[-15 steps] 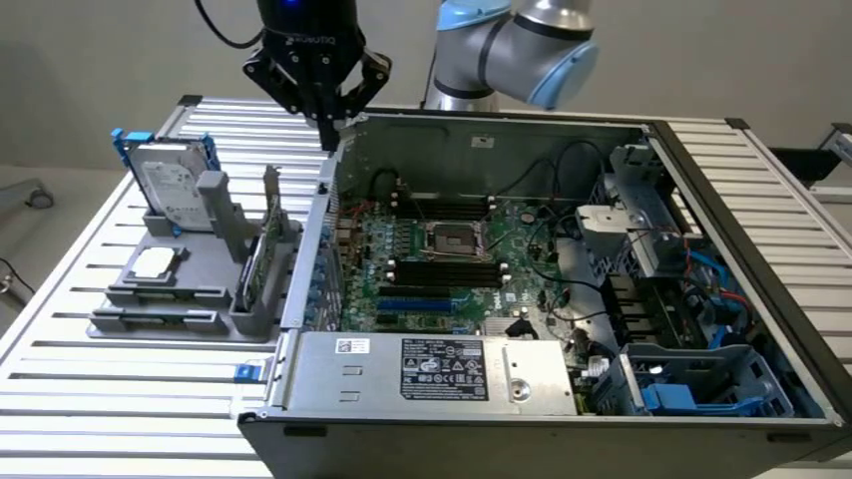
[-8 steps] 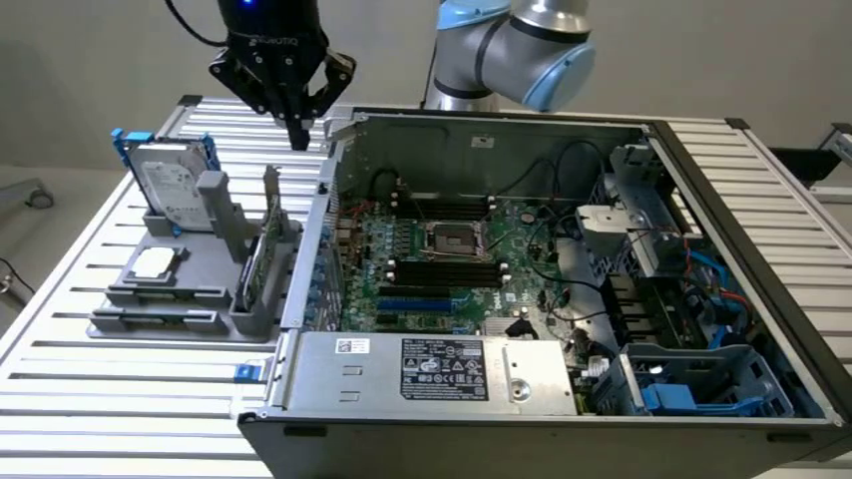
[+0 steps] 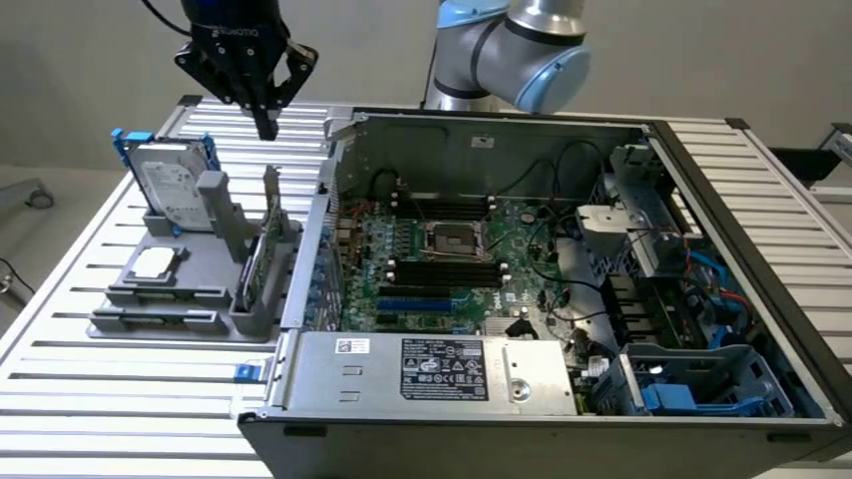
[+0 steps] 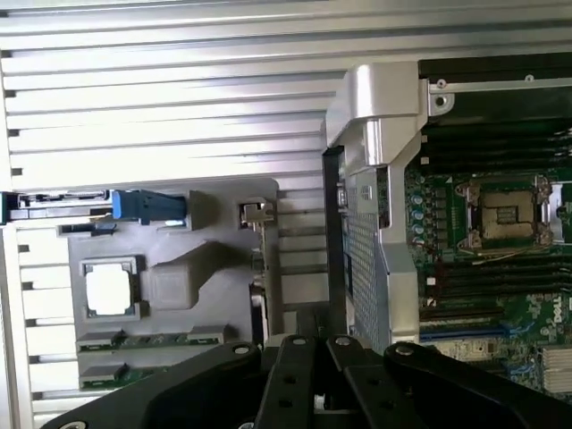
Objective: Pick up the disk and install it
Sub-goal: 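Reach for the disk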
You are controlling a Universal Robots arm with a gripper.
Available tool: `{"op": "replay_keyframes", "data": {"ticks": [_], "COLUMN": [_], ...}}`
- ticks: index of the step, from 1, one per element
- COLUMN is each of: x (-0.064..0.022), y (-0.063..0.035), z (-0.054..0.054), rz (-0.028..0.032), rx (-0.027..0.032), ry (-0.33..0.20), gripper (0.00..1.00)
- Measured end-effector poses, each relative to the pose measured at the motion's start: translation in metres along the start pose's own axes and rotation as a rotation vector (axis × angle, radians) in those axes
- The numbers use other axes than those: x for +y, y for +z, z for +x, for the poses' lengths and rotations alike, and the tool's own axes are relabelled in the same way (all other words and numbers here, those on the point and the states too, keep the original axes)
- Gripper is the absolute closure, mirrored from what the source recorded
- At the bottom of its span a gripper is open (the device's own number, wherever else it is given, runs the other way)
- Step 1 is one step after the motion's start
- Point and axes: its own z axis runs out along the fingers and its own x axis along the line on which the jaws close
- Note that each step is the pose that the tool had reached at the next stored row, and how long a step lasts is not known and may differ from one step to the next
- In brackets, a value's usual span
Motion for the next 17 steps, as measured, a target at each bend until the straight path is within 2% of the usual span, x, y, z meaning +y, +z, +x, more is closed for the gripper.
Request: {"op": "replay_keyframes", "data": {"ticks": [17], "x": [0.0359], "y": [0.0026], "z": [0.08], "rz": [0.0019], "rx": [0.0], "ry": [0.0], "gripper": [0.89]}}
